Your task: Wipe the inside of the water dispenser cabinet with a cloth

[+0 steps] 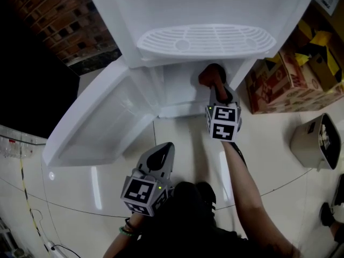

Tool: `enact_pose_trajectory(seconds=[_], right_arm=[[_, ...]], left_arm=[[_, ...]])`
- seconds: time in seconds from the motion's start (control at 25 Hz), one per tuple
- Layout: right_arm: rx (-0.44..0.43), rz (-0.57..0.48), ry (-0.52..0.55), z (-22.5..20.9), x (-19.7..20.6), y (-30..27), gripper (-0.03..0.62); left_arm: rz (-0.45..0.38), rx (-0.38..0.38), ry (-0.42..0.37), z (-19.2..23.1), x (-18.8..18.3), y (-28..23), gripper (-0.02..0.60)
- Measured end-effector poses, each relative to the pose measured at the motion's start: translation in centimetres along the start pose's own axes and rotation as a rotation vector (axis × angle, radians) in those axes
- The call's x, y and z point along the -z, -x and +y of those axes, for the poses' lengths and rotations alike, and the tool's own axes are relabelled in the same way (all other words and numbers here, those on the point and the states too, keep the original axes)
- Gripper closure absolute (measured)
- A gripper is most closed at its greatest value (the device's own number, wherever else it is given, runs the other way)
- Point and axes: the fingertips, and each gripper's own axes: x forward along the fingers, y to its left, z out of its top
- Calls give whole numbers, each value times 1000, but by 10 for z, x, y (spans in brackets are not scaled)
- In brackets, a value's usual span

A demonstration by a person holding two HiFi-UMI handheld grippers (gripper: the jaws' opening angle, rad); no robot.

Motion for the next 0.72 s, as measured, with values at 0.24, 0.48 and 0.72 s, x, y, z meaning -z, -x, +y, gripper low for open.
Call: enact_pose_trajectory(seconds=[0.24, 0.48, 0.72], right_arm=[[20, -304, 36, -16, -108, 60, 519], [52, -238, 34, -31, -84, 54, 519], [36, 98, 24, -23, 42, 20, 519]], left_arm=[[-4, 3, -5, -9, 0, 2, 603], [-11, 6, -6, -14, -2, 5, 603], [-17, -21, 18, -5, 0, 12, 603]])
